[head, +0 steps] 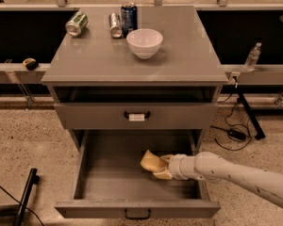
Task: Place sponge into middle drawer
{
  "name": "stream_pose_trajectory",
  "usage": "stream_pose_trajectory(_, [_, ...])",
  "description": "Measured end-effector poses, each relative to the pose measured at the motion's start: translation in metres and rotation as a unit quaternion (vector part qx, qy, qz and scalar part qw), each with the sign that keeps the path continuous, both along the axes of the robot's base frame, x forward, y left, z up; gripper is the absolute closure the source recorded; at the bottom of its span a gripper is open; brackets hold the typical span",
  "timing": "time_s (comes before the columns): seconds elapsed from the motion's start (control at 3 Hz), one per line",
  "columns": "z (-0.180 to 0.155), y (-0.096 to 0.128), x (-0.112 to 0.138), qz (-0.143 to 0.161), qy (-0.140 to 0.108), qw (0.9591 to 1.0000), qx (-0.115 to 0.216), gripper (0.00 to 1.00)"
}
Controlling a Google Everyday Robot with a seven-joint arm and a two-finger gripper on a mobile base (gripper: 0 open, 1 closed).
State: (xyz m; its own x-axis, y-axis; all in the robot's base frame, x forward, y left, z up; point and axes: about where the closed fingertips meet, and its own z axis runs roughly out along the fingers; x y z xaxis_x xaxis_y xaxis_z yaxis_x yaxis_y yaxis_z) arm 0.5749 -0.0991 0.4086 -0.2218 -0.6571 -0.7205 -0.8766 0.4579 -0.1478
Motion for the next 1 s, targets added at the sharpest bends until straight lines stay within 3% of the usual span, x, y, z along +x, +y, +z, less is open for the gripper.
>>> stream_pose_trajectory(0.33, [-0.0004, 0.0025, 0.0003, 0.002, 0.0, 1.0, 0.0, 0.3])
stream_pose_trajectory(0.67, [-0.0004, 0.0025, 0.0003, 0.002, 0.0, 1.0, 0.0, 0.07])
stream_pose_trajectory(1.0, [-0.0004, 0.0025, 0.0003, 0.002, 0.0, 1.0, 0.0, 0.0])
